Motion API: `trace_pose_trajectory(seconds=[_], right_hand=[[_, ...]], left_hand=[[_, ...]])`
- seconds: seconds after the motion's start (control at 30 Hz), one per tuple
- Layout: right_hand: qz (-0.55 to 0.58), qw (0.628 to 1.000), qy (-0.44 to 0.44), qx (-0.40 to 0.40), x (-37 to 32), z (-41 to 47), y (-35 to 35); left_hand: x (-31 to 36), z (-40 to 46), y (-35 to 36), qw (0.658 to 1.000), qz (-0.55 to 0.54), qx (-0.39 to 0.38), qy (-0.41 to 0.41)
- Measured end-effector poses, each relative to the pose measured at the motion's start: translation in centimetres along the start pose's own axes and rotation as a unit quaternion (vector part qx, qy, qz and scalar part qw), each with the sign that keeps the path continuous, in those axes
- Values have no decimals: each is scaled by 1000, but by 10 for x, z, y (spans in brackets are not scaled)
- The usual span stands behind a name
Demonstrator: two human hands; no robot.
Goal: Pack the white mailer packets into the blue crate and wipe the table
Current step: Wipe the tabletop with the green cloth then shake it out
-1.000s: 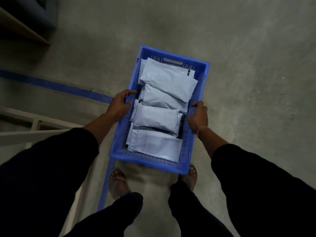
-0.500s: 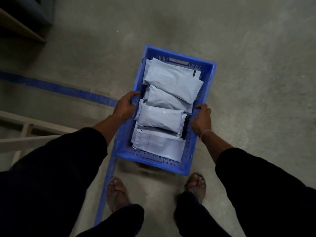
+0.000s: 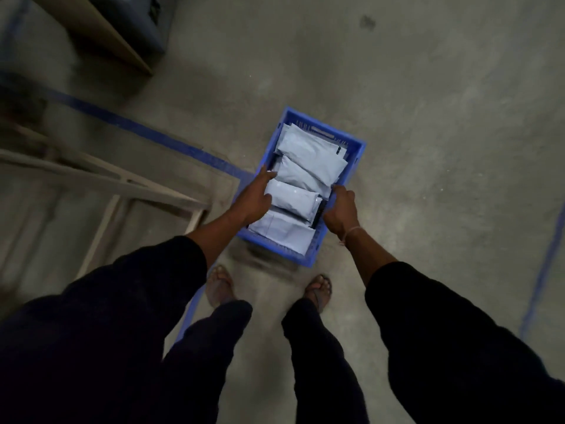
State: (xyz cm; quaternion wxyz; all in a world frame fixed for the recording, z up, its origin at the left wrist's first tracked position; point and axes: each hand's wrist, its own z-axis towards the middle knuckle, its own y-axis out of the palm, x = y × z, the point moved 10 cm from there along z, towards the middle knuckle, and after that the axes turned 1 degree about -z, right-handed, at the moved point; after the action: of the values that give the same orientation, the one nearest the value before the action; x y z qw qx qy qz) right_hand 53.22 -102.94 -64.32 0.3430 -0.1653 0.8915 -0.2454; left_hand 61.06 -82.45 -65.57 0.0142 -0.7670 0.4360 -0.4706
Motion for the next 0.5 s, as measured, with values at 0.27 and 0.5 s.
trace_pose_trajectory(seconds=[0.27,0.5], right_hand=[[10,992,-127,6,-181,-190,-108],[21,952,-306,-3,-320,-324,-135]], left_hand=[[151,-205,-105,997,-33,53,42],[227,-359,-203,970,-64,192,134]])
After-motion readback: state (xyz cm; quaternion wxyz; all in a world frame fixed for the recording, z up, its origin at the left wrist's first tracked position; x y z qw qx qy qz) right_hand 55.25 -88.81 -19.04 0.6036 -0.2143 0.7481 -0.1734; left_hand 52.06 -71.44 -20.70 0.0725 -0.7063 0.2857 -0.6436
